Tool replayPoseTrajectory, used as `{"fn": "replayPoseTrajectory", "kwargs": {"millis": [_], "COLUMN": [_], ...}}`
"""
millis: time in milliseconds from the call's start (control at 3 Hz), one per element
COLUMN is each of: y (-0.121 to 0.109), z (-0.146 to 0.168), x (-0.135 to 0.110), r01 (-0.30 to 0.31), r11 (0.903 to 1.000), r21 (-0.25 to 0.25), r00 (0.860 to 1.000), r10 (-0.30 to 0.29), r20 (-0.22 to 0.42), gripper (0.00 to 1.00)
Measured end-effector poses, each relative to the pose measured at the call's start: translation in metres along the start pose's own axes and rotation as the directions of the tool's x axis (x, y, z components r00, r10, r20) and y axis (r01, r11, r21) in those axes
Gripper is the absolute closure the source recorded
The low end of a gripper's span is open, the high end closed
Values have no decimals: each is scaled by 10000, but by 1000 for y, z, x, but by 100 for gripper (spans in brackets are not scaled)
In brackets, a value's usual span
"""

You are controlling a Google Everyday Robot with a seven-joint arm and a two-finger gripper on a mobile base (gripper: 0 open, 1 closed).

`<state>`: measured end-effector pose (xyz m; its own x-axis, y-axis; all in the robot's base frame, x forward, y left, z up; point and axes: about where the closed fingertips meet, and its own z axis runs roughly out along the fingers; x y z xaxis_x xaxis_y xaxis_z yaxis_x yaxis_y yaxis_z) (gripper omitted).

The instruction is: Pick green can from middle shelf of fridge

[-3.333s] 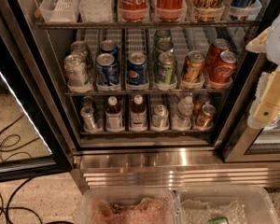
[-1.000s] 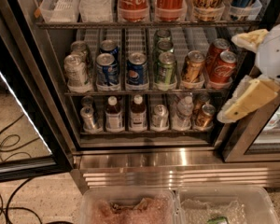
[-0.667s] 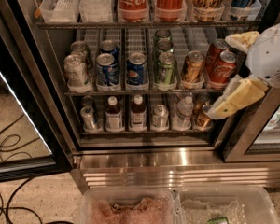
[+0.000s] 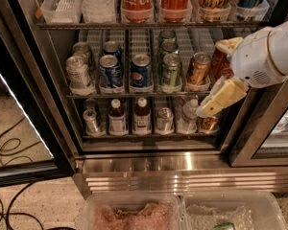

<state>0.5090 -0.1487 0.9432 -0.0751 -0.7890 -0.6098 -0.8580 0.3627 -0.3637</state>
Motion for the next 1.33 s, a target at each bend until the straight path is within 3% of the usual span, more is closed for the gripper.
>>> {"fn": "replayPoseTrajectory", "kwargs": {"millis": [667,1000,1333], "y": [3,-3,-3], "z": [36,74,75], "x": [2,9,8], "r01": [-116,-174,-177], "r11": [9989,9994,9994], "r21": [-455,-303,-312], "r00": [9990,9964,9962], "r10": [136,198,203], "r20": [425,824,844], "gripper": [0,0,0]}}
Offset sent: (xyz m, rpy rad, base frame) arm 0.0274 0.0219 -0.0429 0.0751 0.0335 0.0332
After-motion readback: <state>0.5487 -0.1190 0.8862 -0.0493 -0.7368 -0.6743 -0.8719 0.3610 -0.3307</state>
